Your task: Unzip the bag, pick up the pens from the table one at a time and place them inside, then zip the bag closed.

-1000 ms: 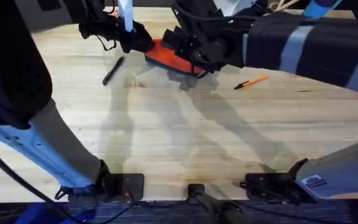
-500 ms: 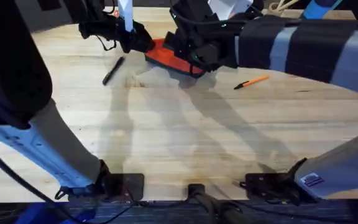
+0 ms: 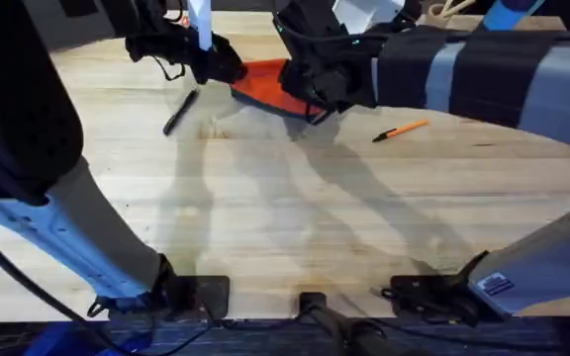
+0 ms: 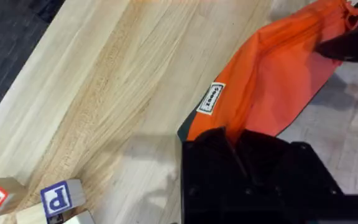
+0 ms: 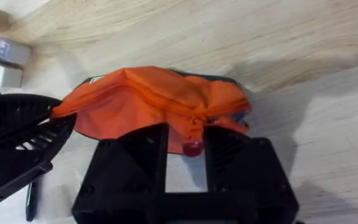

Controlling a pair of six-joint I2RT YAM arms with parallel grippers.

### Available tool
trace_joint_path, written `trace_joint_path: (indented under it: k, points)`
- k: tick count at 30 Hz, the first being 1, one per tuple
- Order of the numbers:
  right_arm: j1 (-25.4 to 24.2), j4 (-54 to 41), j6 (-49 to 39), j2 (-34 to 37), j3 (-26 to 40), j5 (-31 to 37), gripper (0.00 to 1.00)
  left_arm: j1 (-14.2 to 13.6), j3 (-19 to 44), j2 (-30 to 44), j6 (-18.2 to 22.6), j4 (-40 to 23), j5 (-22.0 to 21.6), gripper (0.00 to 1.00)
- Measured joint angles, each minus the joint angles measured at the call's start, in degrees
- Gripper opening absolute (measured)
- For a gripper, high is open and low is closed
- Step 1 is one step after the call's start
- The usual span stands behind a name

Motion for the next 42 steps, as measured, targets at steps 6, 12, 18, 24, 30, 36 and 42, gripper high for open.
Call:
trace_joint_path:
  k: [6,12,18,24,30,36,42]
  points:
    - [0.00,0.00,-0.02,0.00,-0.04,0.02,0.249,0.00,0.00,-0.02,0.00,0.02,0.00,0.043]
    - [0.00,-0.04,-1.65,0.00,-0.11,0.00,0.129,0.00,0.00,-0.02,0.00,0.02,-0.02,0.043]
    - [0.00,-0.09,-3.02,0.00,-0.11,-0.02,0.118,0.00,0.00,-0.01,0.00,0.01,-0.02,0.043]
    - [0.00,-0.11,-3.48,-0.02,-0.11,-0.04,0.118,0.00,0.00,0.00,0.01,0.01,-0.02,0.043]
    - [0.00,-0.73,-3.48,-0.45,-0.11,-0.45,0.118,0.00,0.00,-0.02,0.01,0.00,0.00,0.043]
    - [0.00,-1.50,-3.50,-1.91,-0.25,-1.16,0.040,-0.02,0.00,-0.01,0.00,0.02,0.07,0.043]
    - [0.00,-2.01,-3.50,-3.42,-0.51,-1.93,0.034,-0.11,0.00,0.00,0.00,0.02,0.31,0.043]
